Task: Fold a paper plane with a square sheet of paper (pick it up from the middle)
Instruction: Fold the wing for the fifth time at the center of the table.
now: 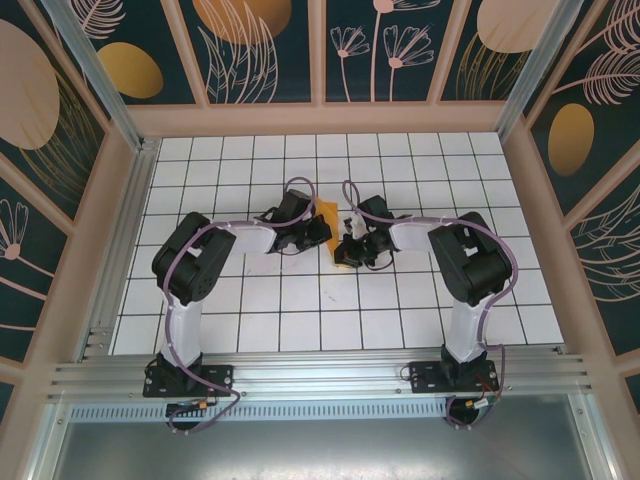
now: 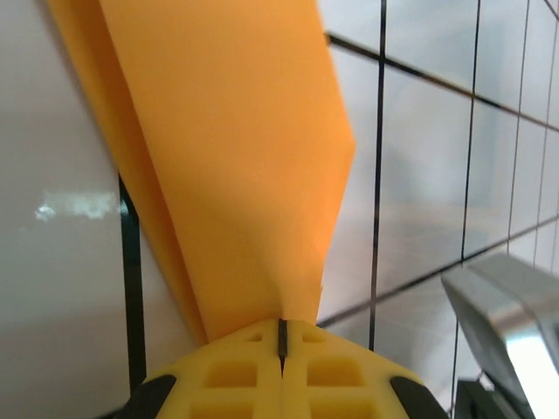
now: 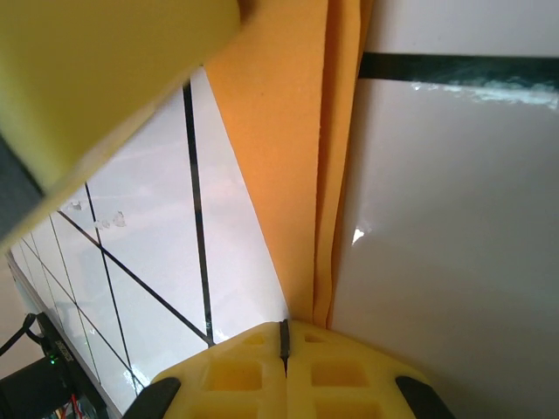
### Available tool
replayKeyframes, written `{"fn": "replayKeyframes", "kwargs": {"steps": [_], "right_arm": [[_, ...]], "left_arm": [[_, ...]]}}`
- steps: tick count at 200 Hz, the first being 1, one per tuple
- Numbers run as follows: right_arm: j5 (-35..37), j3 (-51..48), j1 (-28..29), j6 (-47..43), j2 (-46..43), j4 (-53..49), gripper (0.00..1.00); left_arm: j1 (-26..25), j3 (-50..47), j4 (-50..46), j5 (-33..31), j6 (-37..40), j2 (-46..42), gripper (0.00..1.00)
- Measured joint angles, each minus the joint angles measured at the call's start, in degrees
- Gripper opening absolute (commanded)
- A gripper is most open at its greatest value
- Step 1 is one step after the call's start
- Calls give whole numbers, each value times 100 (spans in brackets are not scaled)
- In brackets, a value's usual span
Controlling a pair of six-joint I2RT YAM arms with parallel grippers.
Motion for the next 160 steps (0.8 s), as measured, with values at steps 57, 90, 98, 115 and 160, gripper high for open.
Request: {"fn": "replayKeyframes", "kwargs": {"steps": [57, 90, 98, 115, 160], "right_arm": [[-7, 50, -11, 0, 37, -92, 0], [-7, 48, -11, 0, 37, -92, 0], [-4, 48, -11, 0, 37, -90, 0], [-2, 42, -11, 0, 37, -83, 0], [-7, 9, -11, 0, 37, -44, 0]], "left_arm": [[7, 387, -365, -251, -7, 256, 5], [44, 448, -426, -201, -7, 293, 5], [74, 481, -437, -153, -4, 319, 6], [160, 553, -442, -61, 2, 378, 6], [518, 966, -468, 33, 81, 669, 7]]}}
